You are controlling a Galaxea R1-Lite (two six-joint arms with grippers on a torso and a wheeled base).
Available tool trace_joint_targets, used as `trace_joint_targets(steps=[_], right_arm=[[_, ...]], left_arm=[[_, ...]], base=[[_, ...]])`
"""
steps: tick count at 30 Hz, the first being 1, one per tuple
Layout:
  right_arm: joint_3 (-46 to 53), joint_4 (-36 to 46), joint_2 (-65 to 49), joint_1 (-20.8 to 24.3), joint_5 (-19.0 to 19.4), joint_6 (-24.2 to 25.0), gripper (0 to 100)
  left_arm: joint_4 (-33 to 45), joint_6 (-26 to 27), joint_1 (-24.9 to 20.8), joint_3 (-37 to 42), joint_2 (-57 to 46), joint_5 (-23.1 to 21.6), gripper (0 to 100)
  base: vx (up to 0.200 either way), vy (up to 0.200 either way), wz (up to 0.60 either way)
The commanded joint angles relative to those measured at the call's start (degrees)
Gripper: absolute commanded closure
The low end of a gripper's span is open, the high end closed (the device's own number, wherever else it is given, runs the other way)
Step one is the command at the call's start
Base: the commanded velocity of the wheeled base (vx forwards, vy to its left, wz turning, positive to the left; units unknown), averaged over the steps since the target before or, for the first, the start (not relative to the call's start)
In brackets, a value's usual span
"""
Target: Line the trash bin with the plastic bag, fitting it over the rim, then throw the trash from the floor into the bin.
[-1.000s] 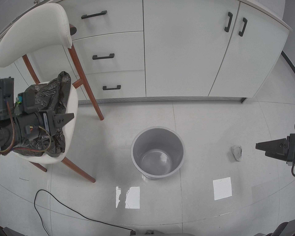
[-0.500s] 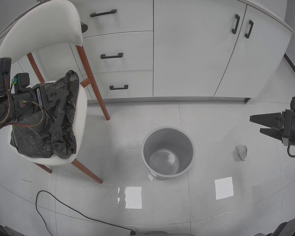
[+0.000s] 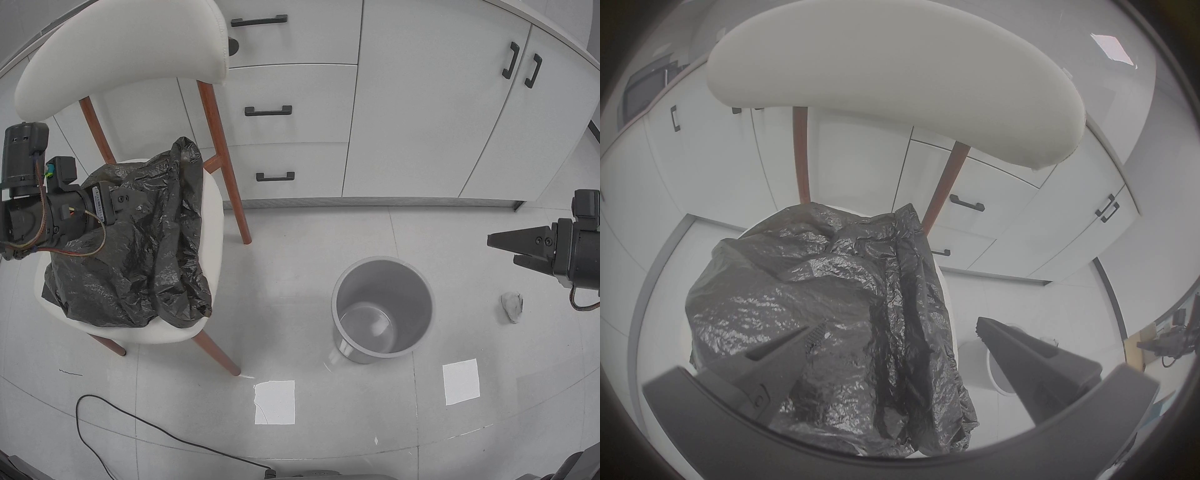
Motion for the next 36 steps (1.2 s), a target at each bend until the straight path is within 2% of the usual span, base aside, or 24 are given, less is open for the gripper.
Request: trace_joint_targets(steps=[1,4,6,8,10,13,18,27,30,36], right_arm=[[-1.0,0.2,1.9,0.0,0.1,-0.2,0],[-1.0,0.2,2.7,0.0,0.1,-1.0,0],[-1.0,0.3,3.3,0.1,0.1,-1.5,0],[-1.0,0.3,3.4,0.1,0.1,-1.5,0],[-1.0,0.2,4.3,0.3,0.1,-1.5,0],[-1.3,0.2,4.6,0.3,0.1,-1.5,0],[-1.3,0.3,5.0,0.3,0.1,-1.5,0],[-1.2,0.3,5.0,-0.1,-0.2,-1.5,0],[-0.9,0.4,4.7,-0.4,-0.2,-1.5,0],[-0.6,0.4,4.4,-0.8,-0.2,-1.4,0]], left_arm=[[-1.1,-0.9,-3.0,-1.4,2.7,0.4,0],[-0.8,-2.9,-4.1,-2.1,3.9,0.5,0],[0.1,-3.6,-6.6,-4.4,4.5,0.9,0],[2.3,-4.0,-7.3,-5.6,4.6,1.0,0],[9.8,-5.7,-8.1,-7.8,5.8,1.2,0],[12.0,-6.7,-8.5,-8.1,6.6,1.0,0],[11.2,-6.9,-8.7,-8.2,9.8,0.6,0],[2.3,-6.7,-9.5,-8.4,16.3,2.2,0],[1.7,-6.8,-9.5,-9.9,18.2,3.9,0],[1.7,-6.8,-9.6,-12.1,19.9,3.3,0]], base=[[0.0,0.0,0.0],[0.0,0.0,0.0],[0.0,0.0,0.0],[0.0,0.0,0.0],[0.0,0.0,0.0],[0.0,0.0,0.0],[0.0,0.0,0.0],[0.0,0.0,0.0],[0.0,0.0,0.0],[0.0,0.0,0.0]])
